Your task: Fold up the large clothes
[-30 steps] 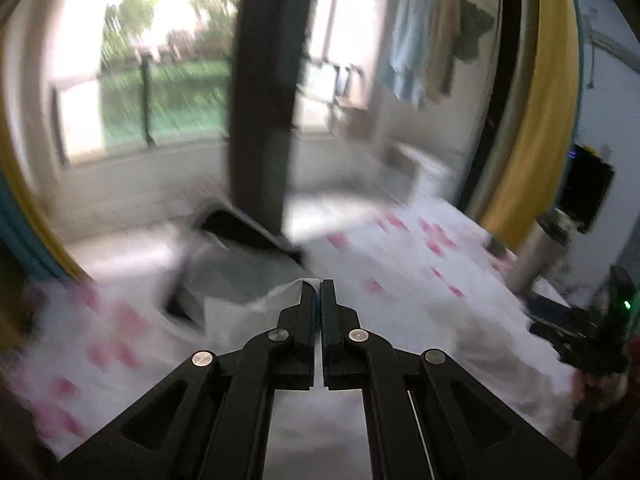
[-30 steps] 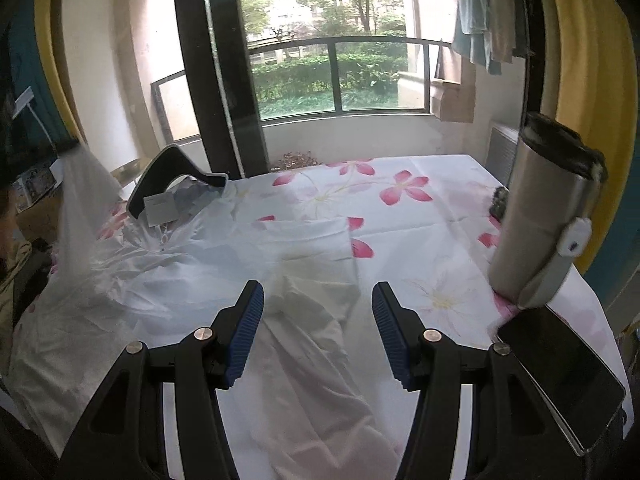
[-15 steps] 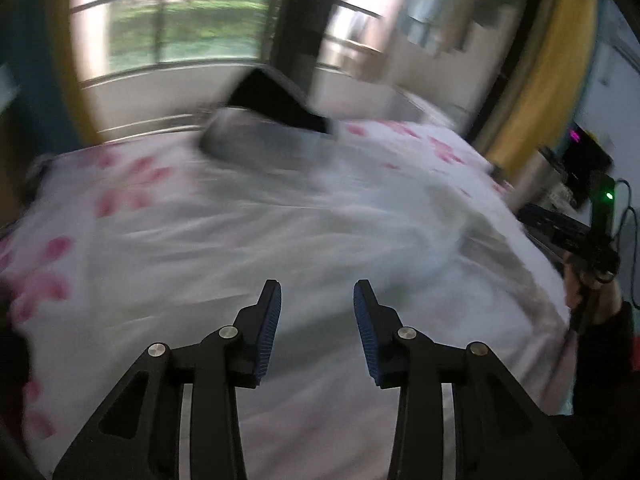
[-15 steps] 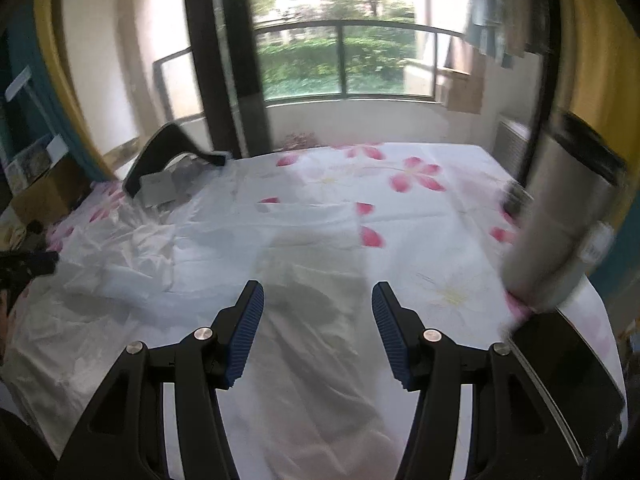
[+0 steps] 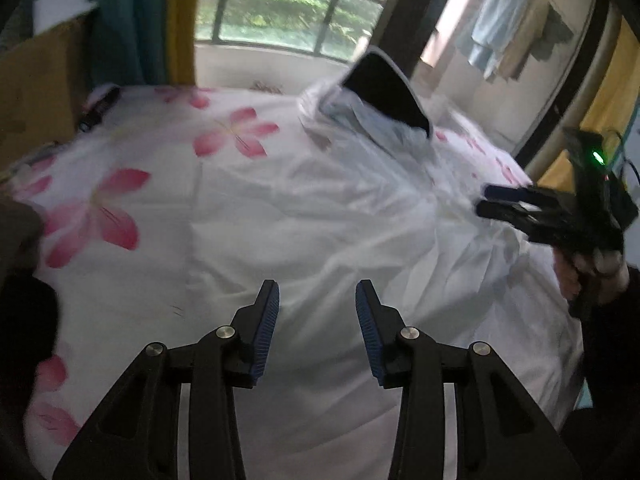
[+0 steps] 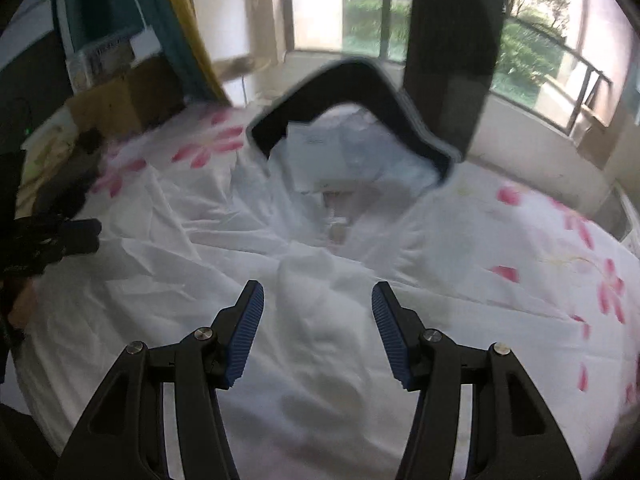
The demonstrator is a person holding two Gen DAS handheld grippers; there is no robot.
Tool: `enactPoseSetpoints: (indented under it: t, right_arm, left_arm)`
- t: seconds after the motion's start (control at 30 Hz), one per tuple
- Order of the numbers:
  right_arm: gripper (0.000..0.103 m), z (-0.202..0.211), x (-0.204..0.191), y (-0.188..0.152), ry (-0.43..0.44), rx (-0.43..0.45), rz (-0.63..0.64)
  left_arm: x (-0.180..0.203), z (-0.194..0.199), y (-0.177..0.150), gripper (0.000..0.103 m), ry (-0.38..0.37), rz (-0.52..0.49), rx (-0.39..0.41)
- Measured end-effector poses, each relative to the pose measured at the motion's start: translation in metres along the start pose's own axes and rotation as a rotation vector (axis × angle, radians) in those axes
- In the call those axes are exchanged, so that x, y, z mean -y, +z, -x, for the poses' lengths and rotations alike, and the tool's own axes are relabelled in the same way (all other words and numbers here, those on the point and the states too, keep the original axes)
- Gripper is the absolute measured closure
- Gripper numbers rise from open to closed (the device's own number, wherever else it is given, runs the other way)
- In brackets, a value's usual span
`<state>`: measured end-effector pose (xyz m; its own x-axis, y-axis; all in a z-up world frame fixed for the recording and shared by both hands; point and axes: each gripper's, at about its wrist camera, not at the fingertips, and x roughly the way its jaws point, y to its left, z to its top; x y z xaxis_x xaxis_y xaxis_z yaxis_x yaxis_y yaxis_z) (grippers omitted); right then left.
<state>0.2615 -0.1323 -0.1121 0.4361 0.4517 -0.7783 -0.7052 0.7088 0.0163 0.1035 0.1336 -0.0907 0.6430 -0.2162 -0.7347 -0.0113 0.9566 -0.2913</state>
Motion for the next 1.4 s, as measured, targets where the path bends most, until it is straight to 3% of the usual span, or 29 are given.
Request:
enactPoseSetpoints:
  t: [0.03, 0.1, 0.13, 0.17, 0.2, 0.27, 0.47, 0.6, 0.7, 0.73, 0.83, 0.87, 0.97, 1.0, 1.07, 1.3, 1.4]
  right_arm:
    - [0.050, -0.008, -0.001, 0.000, 0.002, -0.018, 0.002]
    - [0.096, -0.025, 0.000, -0.003, 0.018, -0.065, 0.004]
    - [0.099, -0.029, 0.000, -0.005, 0.012, -0.080, 0.006]
    - [0.099, -0.029, 0.001, -0.007, -0.004, -0.079, 0.010]
    - [0.099, -0.022, 0.003, -0.010, -0.020, -0.055, 0.008]
    - [0.099, -0.002, 0.010, -0.014, -0.057, -0.012, -0.002]
    - [0.099, 0.075, 0.053, -0.049, -0.175, 0.098, -0.123]
    - [0.099, 0.092, 0.073, -0.087, -0.175, 0.094, -0.248]
    - [0.097, 0.092, 0.088, -0.122, -0.166, 0.041, -0.355]
    - [0.094, 0.090, 0.090, -0.130, -0.158, 0.024, -0.382]
    - [0.065, 0.093, 0.091, -0.158, -0.140, 0.007, -0.454]
    - [0.060, 0.096, 0.091, -0.167, -0.125, 0.008, -0.475]
    - [0.059, 0.109, 0.090, -0.182, -0.095, 0.019, -0.492]
    - [0.059, 0.111, 0.089, -0.184, -0.093, 0.016, -0.485]
    - [0.059, 0.119, 0.088, -0.187, -0.090, 0.021, -0.464]
    - [0.059, 0.136, 0.101, -0.157, -0.092, 0.123, -0.392]
    - [0.059, 0.117, 0.109, -0.137, -0.087, 0.103, -0.372]
  left_arm:
    - [0.002, -0.004, -0.003, 0.061, -0.008, -0.012, -0.011]
    - [0.006, -0.009, -0.007, 0.061, -0.018, -0.030, -0.021]
    - [0.007, -0.009, -0.009, 0.061, -0.017, -0.036, -0.021]
    - [0.008, -0.009, -0.011, 0.062, -0.012, -0.045, -0.020]
    - [0.009, -0.008, -0.013, 0.075, -0.006, -0.053, -0.017]
    - [0.011, -0.007, -0.015, 0.089, 0.019, -0.074, -0.021]
    - [0.021, 0.006, -0.023, 0.089, 0.059, -0.133, -0.029]
    - [0.028, 0.008, -0.034, 0.089, 0.058, -0.156, -0.081]
    - [0.031, 0.010, -0.039, 0.089, 0.040, -0.152, -0.124]
    - [0.032, 0.013, -0.038, 0.089, 0.040, -0.152, -0.130]
    - [0.037, 0.026, -0.028, 0.089, 0.037, -0.153, -0.104]
    - [0.039, 0.031, -0.023, 0.089, 0.042, -0.158, -0.090]
    - [0.043, 0.044, -0.004, 0.086, 0.056, -0.178, -0.037]
    - [0.044, 0.046, 0.003, 0.074, 0.056, -0.183, -0.022]
    - [0.042, 0.041, 0.017, 0.060, 0.083, -0.193, -0.011]
    - [0.024, -0.010, 0.049, 0.060, 0.148, -0.206, -0.048]
    - [0.018, -0.027, 0.058, 0.060, 0.159, -0.219, -0.048]
